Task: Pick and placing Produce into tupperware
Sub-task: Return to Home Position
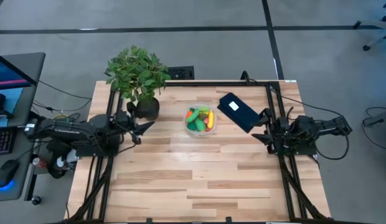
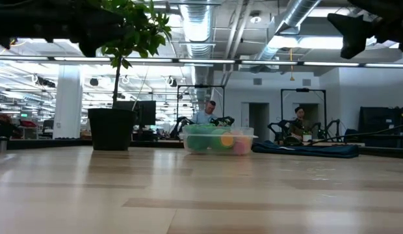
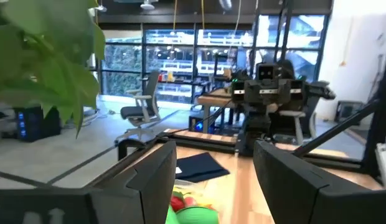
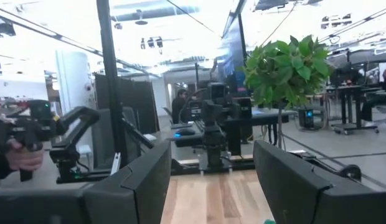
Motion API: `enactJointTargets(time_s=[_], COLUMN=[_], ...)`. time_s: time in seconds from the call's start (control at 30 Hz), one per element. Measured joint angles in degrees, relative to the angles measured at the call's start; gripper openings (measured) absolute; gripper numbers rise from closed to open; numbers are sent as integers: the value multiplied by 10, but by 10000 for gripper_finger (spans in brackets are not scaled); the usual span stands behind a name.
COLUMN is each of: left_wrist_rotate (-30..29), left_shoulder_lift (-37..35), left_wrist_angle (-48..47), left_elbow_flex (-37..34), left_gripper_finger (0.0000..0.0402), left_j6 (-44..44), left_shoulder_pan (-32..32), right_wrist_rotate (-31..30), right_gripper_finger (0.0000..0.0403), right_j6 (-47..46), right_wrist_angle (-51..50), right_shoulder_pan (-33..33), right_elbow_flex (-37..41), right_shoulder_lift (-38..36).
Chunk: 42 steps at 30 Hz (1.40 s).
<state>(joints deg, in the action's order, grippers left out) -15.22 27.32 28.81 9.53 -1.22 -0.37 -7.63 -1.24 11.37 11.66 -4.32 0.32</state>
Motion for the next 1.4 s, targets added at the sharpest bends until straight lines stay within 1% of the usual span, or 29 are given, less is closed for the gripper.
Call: enactJointTargets(time_s=[0.2, 0.4, 0.53, 0.67, 0.83, 0.93, 1.07, 1.13, 1.3, 1.4], left_wrist_rotate=[15, 16, 19, 44, 19, 20, 43, 52, 163, 186], left_shoulder_lift=[-56, -99, -126, -155, -191, -206, -218, -218, -218, -218], left_wrist_angle=[-16, -76, -107, -131, -185, -216, -231, -230, -204, -202], left_elbow_flex=[-22, -22, -22, -22, -22, -22, -22, -22, -22, -22], left_gripper_finger=[203, 203, 203, 203, 203, 203, 203, 203, 203, 203], left_j6=[-10, -15, -28, -30, -30, -32, -86, -90, -55, -39], left_shoulder_pan=[-17, -31, -38, -38, -38, -38, -38, -38, -39, -38], right_wrist_rotate=[5, 22, 23, 23, 23, 23, 23, 23, 23, 23], right_gripper_finger=[221, 221, 221, 221, 221, 221, 221, 221, 221, 221], right_j6=[4, 33, 43, 47, 48, 48, 48, 48, 48, 49], right_wrist_angle=[3, 3, 3, 3, 3, 3, 3, 3, 3, 3], right_shoulder_pan=[17, 39, 53, 62, 63, 63, 63, 63, 63, 63], right_elbow_flex=[0, 0, 0, 0, 0, 0, 0, 0, 0, 0], right_shoulder_lift=[0, 0, 0, 0, 0, 0, 0, 0, 0, 0])
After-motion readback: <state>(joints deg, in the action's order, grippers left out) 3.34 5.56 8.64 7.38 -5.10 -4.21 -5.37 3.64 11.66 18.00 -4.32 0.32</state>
